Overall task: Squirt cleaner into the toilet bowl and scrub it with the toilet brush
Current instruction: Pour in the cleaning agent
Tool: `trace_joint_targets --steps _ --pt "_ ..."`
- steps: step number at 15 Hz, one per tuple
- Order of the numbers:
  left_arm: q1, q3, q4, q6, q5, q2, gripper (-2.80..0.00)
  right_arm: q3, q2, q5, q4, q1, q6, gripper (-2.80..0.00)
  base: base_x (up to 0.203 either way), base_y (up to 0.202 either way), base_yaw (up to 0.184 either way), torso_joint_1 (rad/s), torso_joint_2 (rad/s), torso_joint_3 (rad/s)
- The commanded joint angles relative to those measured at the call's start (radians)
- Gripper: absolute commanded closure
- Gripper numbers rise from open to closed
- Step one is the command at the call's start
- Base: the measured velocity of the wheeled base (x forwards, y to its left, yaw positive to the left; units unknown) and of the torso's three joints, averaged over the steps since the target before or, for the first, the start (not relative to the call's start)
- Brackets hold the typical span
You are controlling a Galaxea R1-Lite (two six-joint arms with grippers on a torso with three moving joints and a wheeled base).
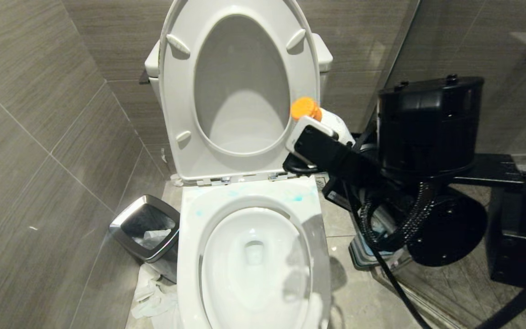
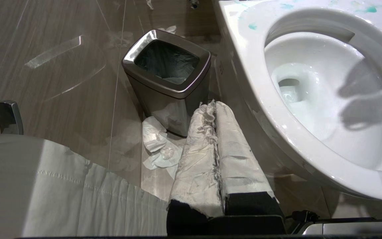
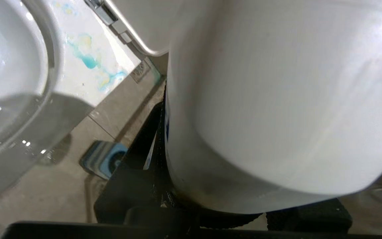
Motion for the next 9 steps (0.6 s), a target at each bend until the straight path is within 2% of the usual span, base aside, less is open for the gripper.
trace_joint_targets --steps 1,6,9 --pt "0.000 0.000 -0.001 0.000 0.000 0.002 0.00 -0.032 0.073 -0.043 -0.004 0.026 -0.056 0.00 0.000 0.000 0.000 0.000 0.00 0.000" --pt "0.000 0.000 -0.001 -0.003 0.000 0.002 0.00 -0.122 0.185 -0.157 -0.010 0.040 -0.218 0.00 0.000 0.000 0.000 0.000 0.00 0.000" --pt "0.000 0.000 -0.001 -0.003 0.000 0.002 0.00 -0.138 0.226 -0.186 -0.009 0.040 -0.305 0.00 0.000 0.000 0.000 0.000 0.00 0.000"
